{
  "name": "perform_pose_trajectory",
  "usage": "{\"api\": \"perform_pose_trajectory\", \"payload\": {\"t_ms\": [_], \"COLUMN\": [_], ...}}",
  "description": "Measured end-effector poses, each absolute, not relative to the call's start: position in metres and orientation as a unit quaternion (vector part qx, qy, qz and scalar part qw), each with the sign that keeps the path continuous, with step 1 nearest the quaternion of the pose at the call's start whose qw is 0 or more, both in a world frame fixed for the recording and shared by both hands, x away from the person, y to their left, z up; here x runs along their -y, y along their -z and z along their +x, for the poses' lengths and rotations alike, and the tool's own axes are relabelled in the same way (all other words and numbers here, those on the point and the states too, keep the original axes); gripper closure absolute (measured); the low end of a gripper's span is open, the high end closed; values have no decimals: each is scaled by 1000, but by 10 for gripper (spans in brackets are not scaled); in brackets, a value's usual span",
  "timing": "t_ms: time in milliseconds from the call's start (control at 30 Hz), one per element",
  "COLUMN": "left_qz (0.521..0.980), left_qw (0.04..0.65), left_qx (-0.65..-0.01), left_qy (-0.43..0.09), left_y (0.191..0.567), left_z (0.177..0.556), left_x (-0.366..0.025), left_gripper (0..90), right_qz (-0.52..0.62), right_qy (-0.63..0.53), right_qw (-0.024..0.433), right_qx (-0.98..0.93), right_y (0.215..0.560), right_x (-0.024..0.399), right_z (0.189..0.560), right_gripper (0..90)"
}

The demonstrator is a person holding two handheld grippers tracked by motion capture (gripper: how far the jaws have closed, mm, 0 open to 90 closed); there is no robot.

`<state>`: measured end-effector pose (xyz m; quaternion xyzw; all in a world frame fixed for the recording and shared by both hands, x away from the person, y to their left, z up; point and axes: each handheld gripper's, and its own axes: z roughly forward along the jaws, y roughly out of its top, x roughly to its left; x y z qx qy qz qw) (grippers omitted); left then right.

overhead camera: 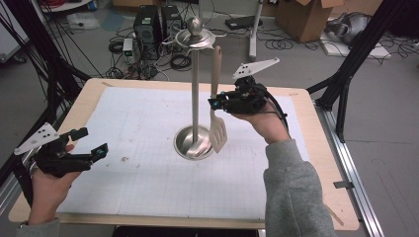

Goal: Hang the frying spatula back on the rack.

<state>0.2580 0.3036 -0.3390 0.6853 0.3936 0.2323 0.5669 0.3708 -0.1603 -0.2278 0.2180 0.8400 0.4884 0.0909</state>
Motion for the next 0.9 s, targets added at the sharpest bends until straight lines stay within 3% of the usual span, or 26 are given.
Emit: {"api": "perform_pose_trajectory", "payload": {"t_ms": [900], "left_qz": [687], "left_qw": [564], "left_qx": [-396], "left_qy": [-231], "left_y": [341], "left_z": [258], "left_x": [-304], "left_gripper": [42], "right_qz": [219], "right_qy": [-489], "right_qw": [107], "right_qx": [-838], "right_y": [234], "right_x": [149], "right_z": [375], "right_gripper": [776]}}
